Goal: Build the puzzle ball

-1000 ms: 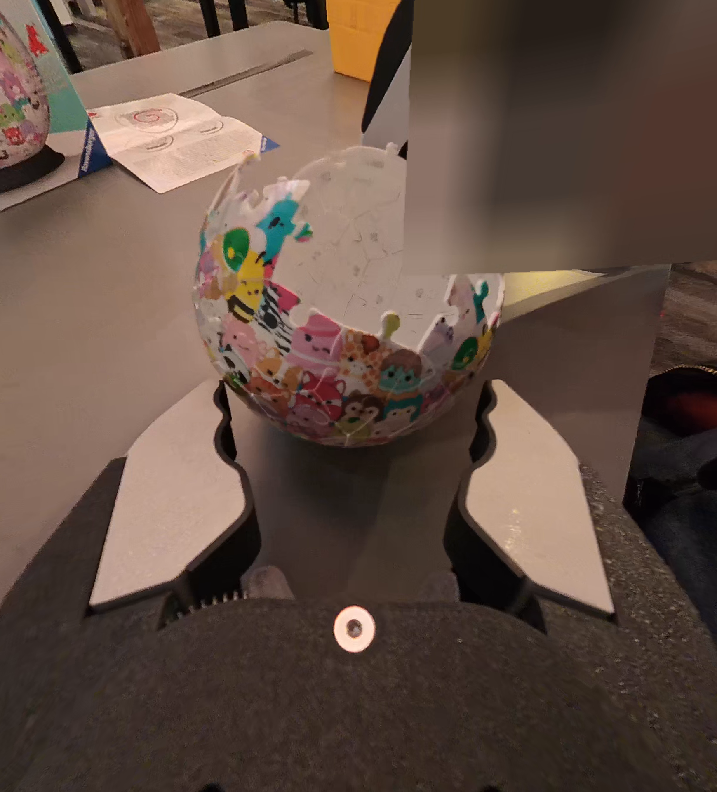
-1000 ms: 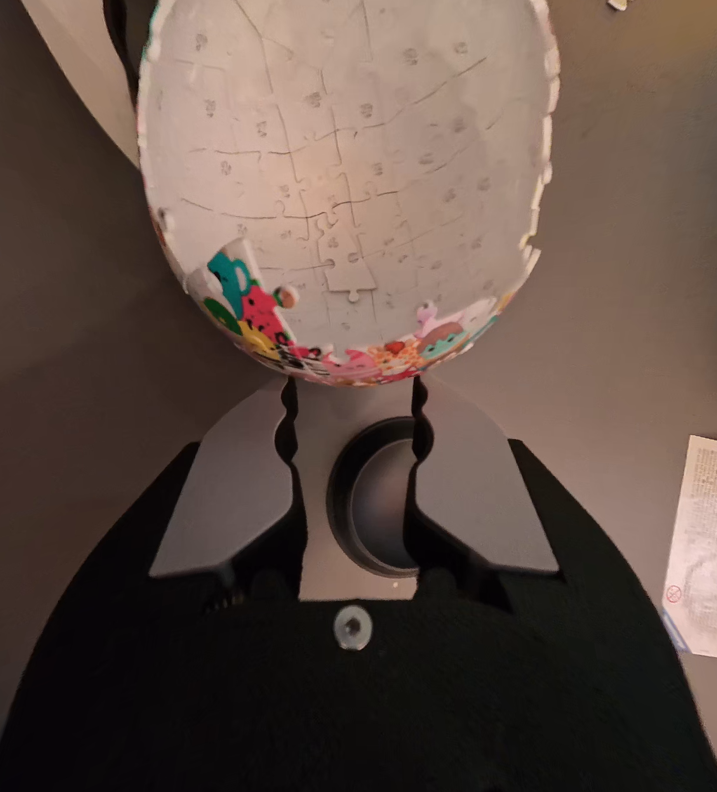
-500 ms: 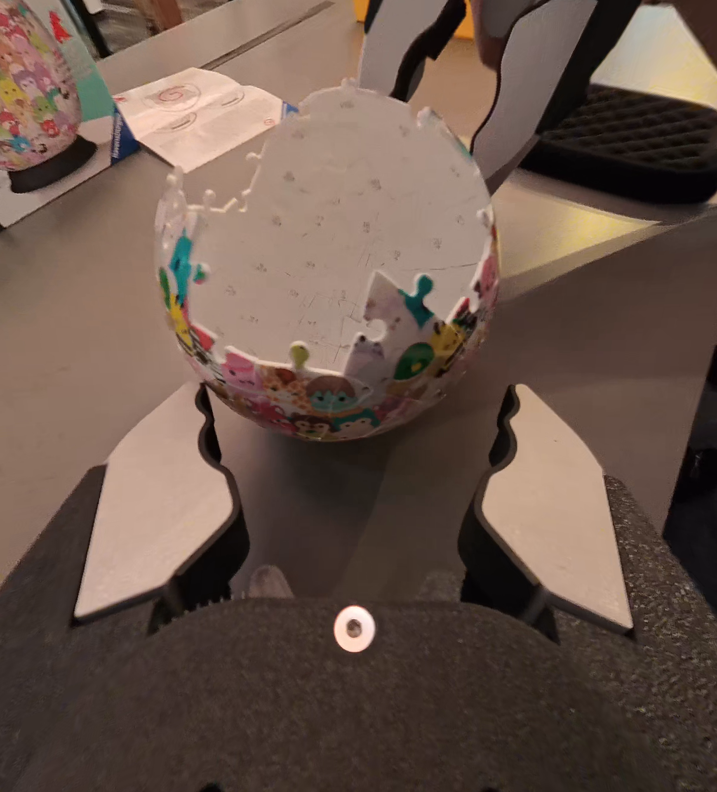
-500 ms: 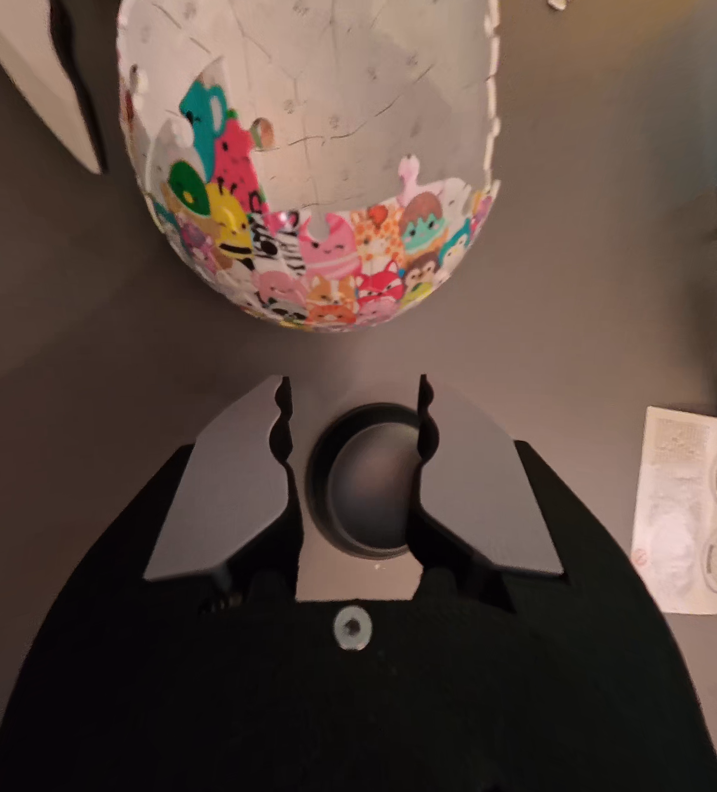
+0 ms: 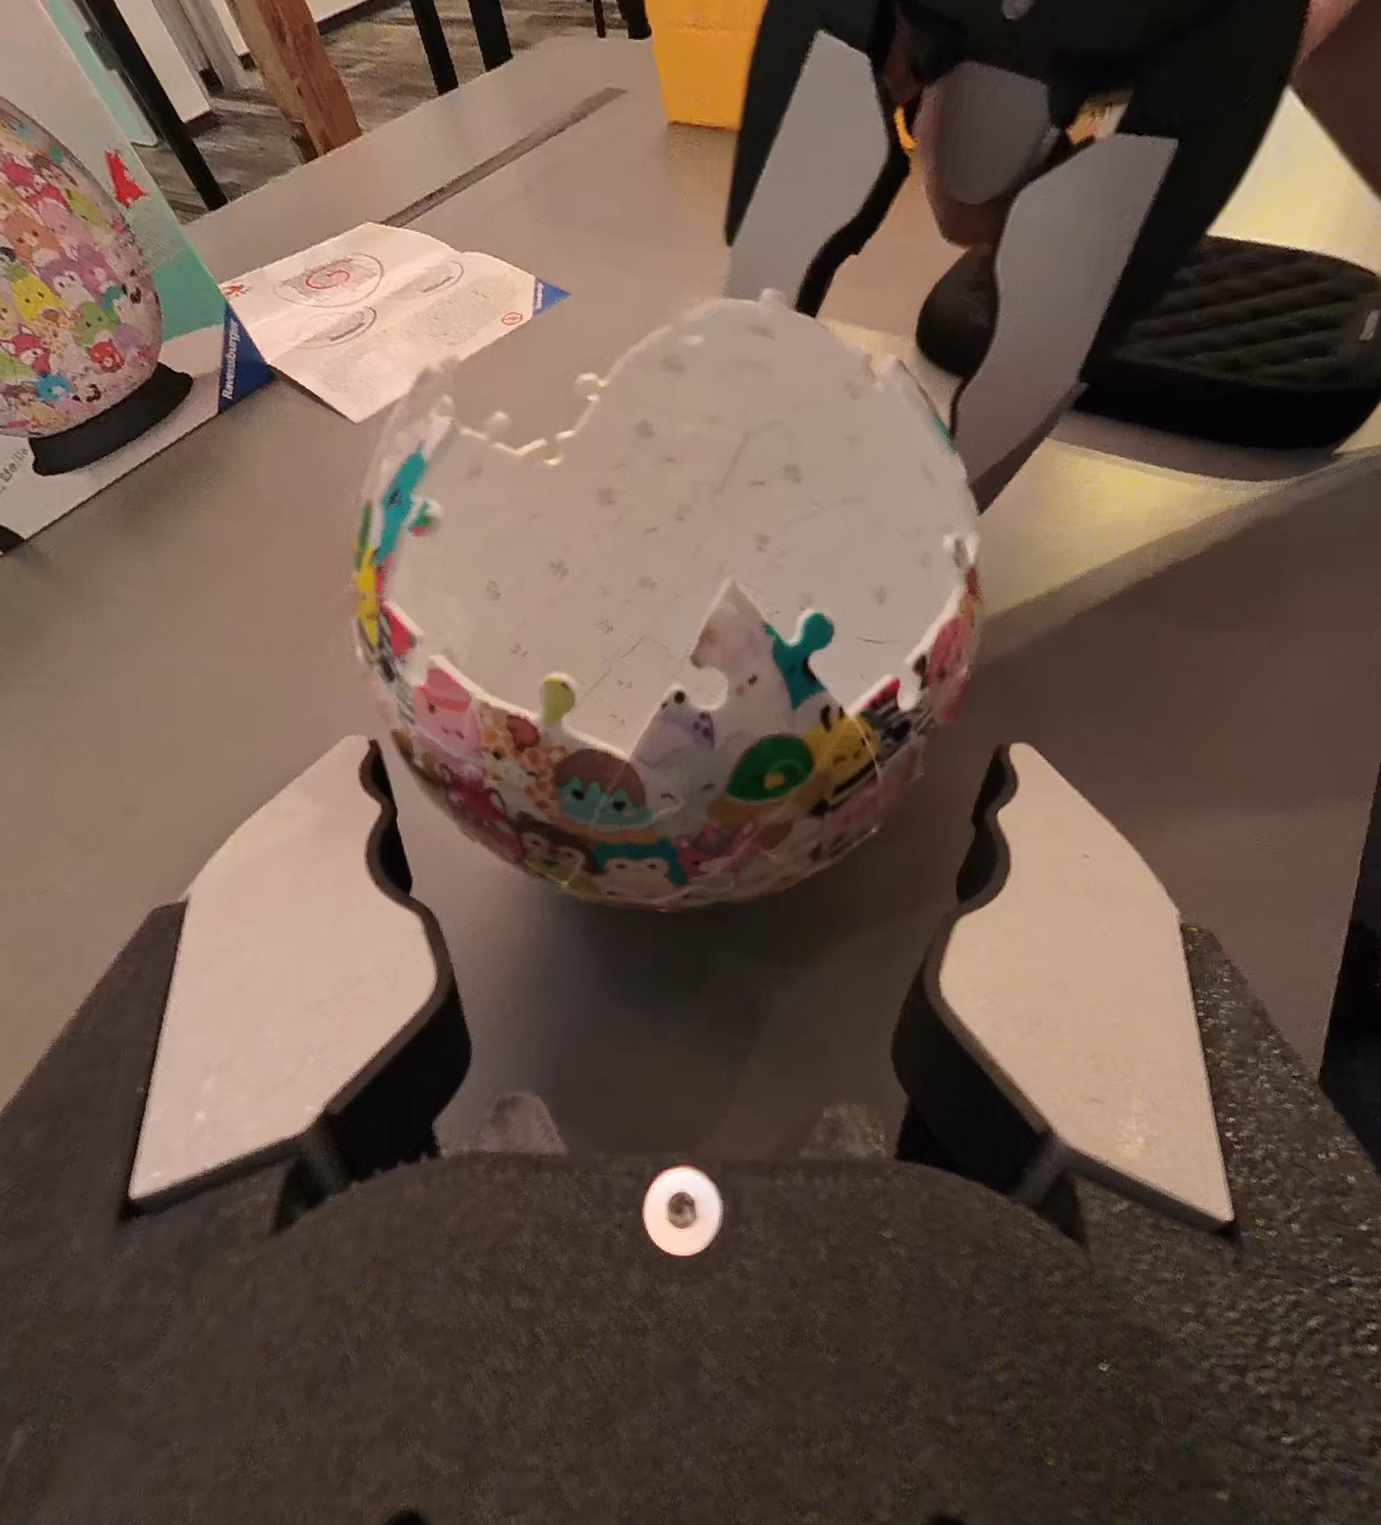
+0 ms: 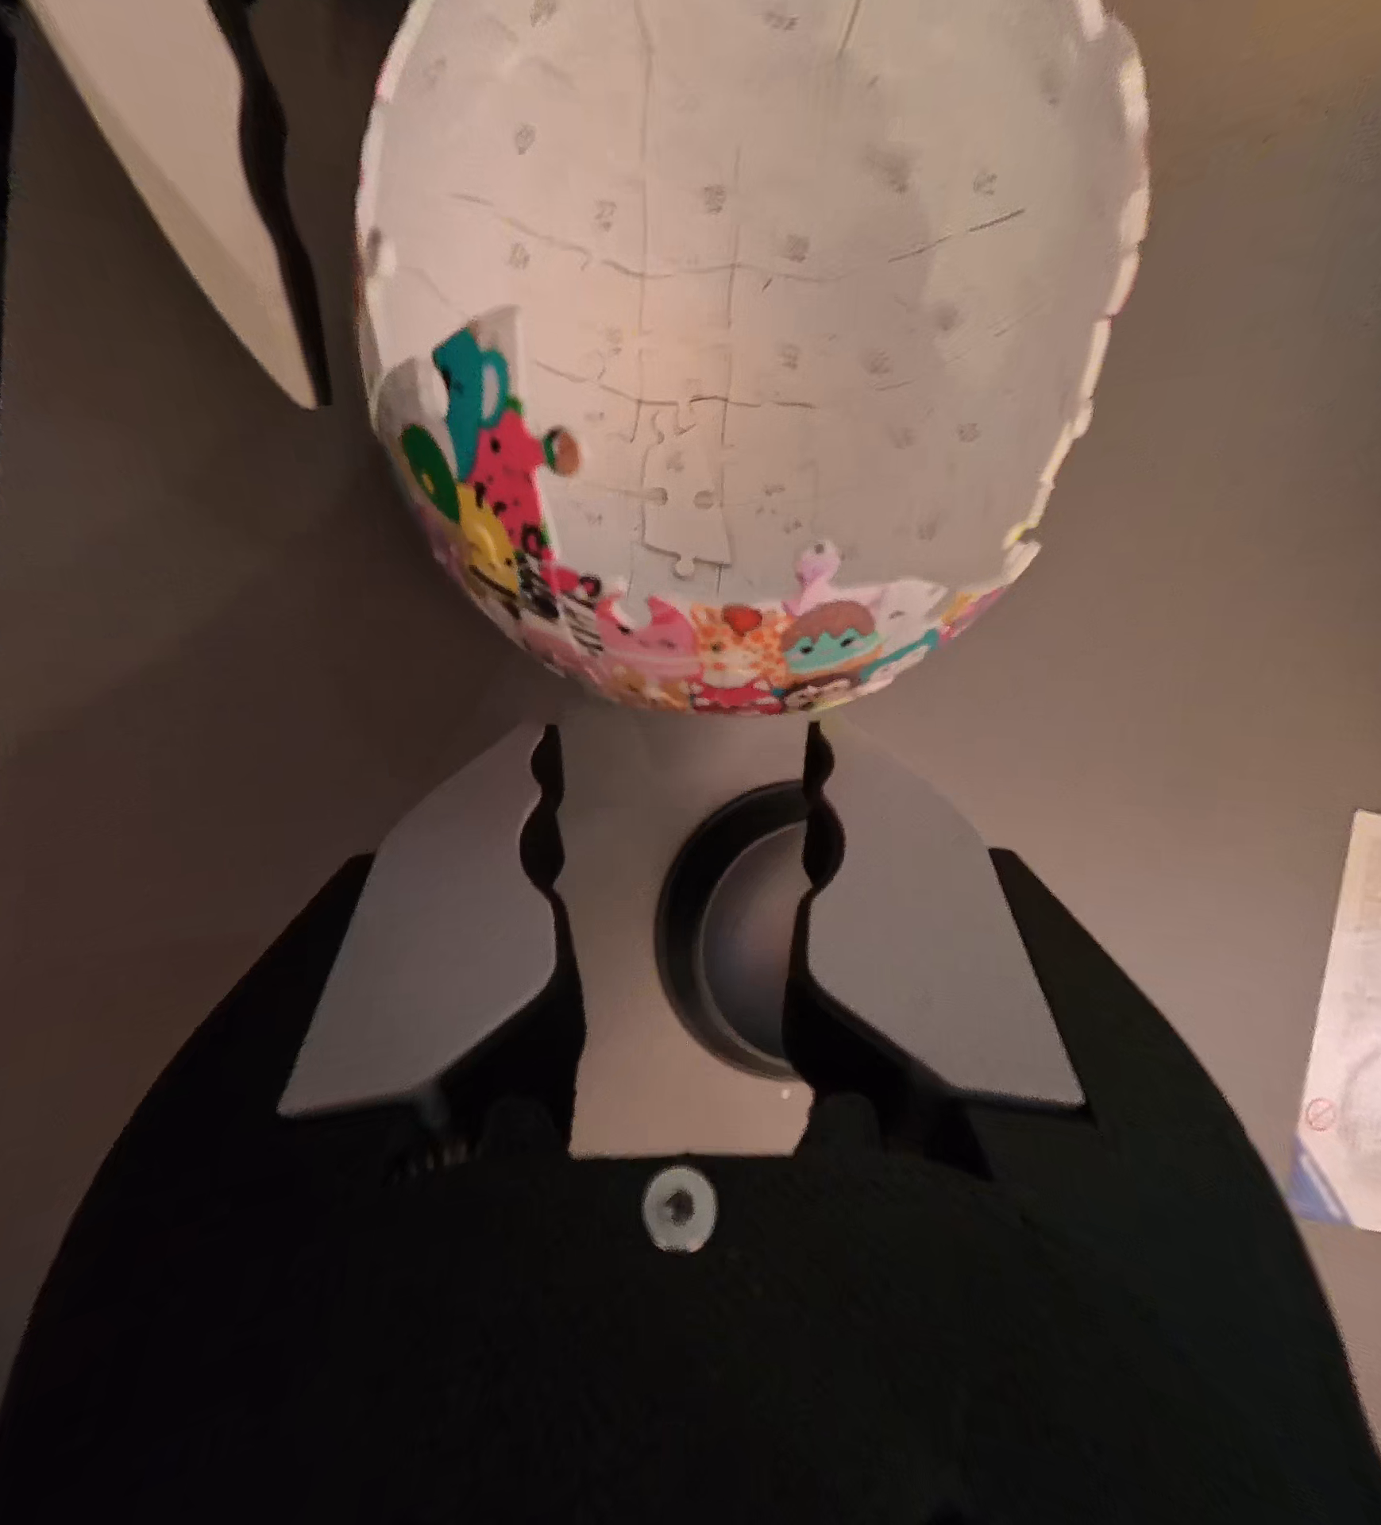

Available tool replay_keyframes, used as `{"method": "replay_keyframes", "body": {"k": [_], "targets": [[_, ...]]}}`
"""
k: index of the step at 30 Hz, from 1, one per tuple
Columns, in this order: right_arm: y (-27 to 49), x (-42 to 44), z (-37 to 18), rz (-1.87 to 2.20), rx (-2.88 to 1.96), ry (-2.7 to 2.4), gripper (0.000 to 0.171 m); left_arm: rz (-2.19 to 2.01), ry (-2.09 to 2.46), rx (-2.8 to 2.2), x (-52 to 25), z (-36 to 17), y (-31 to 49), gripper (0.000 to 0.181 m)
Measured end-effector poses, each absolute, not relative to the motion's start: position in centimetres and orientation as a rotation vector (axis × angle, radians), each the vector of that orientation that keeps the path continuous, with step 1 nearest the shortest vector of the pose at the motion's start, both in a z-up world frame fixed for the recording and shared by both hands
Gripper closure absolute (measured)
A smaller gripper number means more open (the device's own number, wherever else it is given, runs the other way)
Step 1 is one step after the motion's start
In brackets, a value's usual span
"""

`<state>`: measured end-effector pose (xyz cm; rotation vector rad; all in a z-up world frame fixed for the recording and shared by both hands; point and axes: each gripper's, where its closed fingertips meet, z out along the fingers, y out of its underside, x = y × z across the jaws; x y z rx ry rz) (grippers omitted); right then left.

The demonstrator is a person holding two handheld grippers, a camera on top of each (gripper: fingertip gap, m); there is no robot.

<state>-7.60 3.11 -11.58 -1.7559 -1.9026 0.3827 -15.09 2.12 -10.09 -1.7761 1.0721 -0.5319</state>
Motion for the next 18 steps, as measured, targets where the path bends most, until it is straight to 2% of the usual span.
{"method": "replay_keyframes", "body": {"k": [18], "targets": [[4.6, -7.6, -11.5, 0.227, -1.691, -1.938, 0.11, -0.428, 1.09, -1.856, -15.0, -12.5, 3.7, 0.037]]}}
